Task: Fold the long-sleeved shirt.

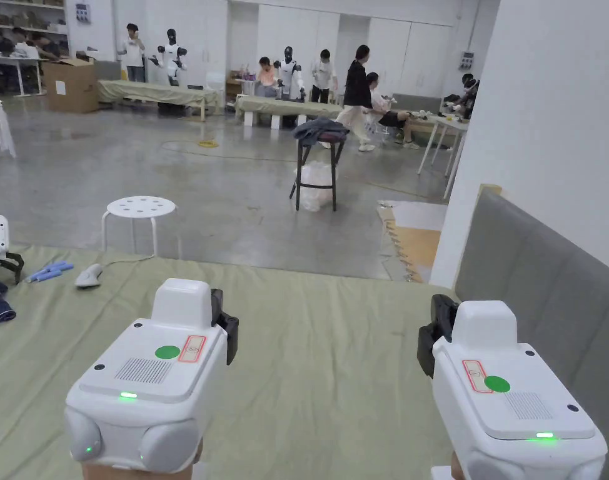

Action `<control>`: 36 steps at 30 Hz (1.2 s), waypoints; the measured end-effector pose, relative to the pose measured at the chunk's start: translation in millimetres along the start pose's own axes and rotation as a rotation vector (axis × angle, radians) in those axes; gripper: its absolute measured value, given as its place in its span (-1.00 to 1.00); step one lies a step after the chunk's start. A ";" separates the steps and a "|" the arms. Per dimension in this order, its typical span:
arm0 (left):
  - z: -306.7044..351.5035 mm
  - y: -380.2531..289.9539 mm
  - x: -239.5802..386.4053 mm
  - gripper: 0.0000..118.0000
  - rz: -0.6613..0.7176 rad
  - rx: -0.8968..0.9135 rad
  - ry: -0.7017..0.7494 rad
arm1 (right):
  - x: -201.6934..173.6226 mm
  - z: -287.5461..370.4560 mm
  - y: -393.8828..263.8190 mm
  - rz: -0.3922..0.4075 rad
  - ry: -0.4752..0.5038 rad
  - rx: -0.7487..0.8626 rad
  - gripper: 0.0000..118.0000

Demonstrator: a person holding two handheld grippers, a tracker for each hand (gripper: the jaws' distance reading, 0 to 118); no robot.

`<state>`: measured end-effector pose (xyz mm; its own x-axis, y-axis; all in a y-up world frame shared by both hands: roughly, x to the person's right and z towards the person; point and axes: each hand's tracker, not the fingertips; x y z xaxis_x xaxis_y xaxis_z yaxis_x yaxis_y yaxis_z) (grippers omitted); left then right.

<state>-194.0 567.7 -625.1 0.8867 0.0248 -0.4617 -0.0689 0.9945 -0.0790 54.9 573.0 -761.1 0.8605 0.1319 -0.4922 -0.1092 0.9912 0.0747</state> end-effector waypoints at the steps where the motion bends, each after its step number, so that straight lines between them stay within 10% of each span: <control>1: -0.5 1.4 -0.9 -0.93 0.009 -0.002 -0.001 | 0.5 0.5 0.0 0.001 -0.003 0.005 -1.00; 17: 10.5 13.3 -7.2 -0.93 0.022 0.009 0.026 | -10.1 3.8 0.9 -0.007 0.017 0.014 -1.00; 18: 11.1 14.1 -6.5 -0.87 0.017 0.010 0.026 | -9.8 4.2 1.1 -0.008 0.018 0.015 -0.93; 22: 11.1 20.2 -8.2 0.65 0.026 0.015 0.049 | -9.1 3.1 1.4 -0.014 0.033 0.012 1.00; 23: 10.1 19.8 -9.9 0.88 0.027 0.013 0.057 | -3.9 5.0 0.7 -0.023 0.033 0.049 1.00; 36: 16.4 26.3 -12.6 0.88 0.023 0.079 0.115 | 7.5 6.7 2.1 -0.017 0.005 0.031 1.00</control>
<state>-199.5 595.3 -606.9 0.8269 0.0404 -0.5608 -0.0483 0.9988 0.0007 64.4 576.0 -758.8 0.8594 0.1156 -0.4981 -0.0795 0.9925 0.0932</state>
